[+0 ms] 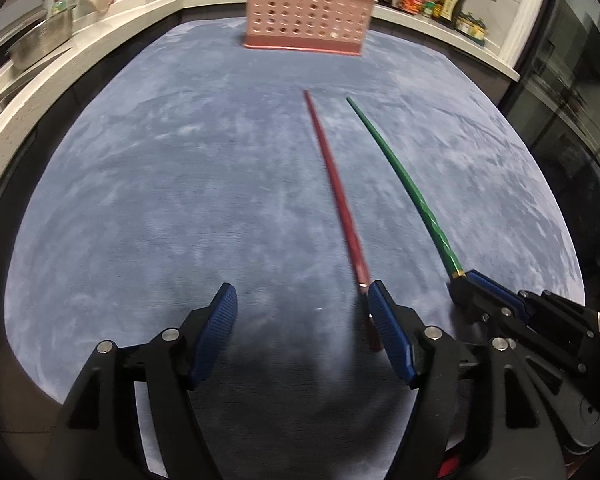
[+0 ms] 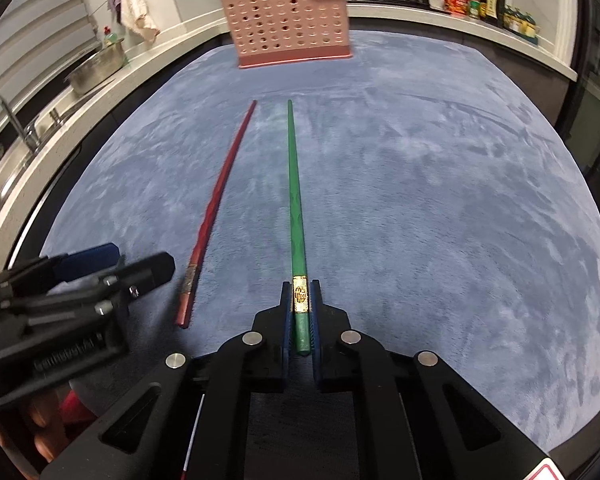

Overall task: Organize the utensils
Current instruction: 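Close the left tool on the dark red chopstick while the right tool grasps the green one, then lift both chopsticks and carry them over the pink holder with both tools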

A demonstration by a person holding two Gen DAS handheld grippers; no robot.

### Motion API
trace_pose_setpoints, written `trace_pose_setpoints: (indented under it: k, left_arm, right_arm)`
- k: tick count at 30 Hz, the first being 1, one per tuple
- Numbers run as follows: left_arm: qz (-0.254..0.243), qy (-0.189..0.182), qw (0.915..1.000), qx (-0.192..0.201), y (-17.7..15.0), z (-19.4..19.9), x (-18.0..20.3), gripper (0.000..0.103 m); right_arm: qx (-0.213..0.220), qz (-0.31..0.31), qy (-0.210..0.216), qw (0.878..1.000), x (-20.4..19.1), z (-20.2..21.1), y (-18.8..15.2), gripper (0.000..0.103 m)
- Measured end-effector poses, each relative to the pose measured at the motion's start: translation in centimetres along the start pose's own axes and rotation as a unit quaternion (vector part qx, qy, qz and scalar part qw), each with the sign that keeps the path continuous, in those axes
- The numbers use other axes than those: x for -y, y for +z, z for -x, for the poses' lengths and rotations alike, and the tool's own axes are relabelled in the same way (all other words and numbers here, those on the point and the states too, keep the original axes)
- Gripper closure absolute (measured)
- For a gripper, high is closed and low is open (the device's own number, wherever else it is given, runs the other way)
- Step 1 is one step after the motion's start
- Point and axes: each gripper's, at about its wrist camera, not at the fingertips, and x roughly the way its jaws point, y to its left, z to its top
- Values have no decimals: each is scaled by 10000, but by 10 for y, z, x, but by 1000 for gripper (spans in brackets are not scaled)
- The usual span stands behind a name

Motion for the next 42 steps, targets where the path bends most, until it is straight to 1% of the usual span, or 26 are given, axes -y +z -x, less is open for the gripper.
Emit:
trace_pose_setpoints:
  k: [4,7,11,13,15,16,18,19,21,24,33,42]
  left_arm:
    - [-33,-87,10000,-6,-1,-4,7,38]
    - [-65,-61,10000,-30,-1,-8,11,39]
    - [-82,52,9999,-31,-1,-11,10,48]
    - [-53,36,10000,-21,-1,-11,9,51]
    - [-50,53,10000,-5,-2,-10,7,59]
    - [-46,57,10000,-3,-2,-10,6,61]
    - [-29,34,10000,0,-2,-9,4,72]
    - [-19,28,10000,-2,-3,-8,3,75]
    - [9,-4,10000,-9,-3,-8,2,86]
    - [54,-60,10000,-26,-3,-7,-1,94]
    - [121,-222,9997,-43,-3,1,-1,95]
    - [166,-352,9990,200,7,26,-1,95]
  right_arm:
    - [-19,-134,46,9999,7,0,-1,95]
    - [-23,-140,52,9999,7,0,-1,95]
    - [-24,-144,58,9999,7,0,-2,95]
    - [-23,-147,61,9999,6,0,-2,95]
    - [-24,-146,59,9999,6,-1,-2,95]
    - [-24,-146,59,9999,6,0,-1,95]
    - [-24,-146,58,9999,7,0,-1,95]
    - [-24,-147,58,9999,7,0,-2,95]
    - [-24,-145,57,9999,6,0,-1,95]
    - [-23,-145,59,9999,7,0,-1,95]
    - [40,-151,92,9998,5,5,-4,95]
    - [230,-317,324,9987,7,27,5,96]
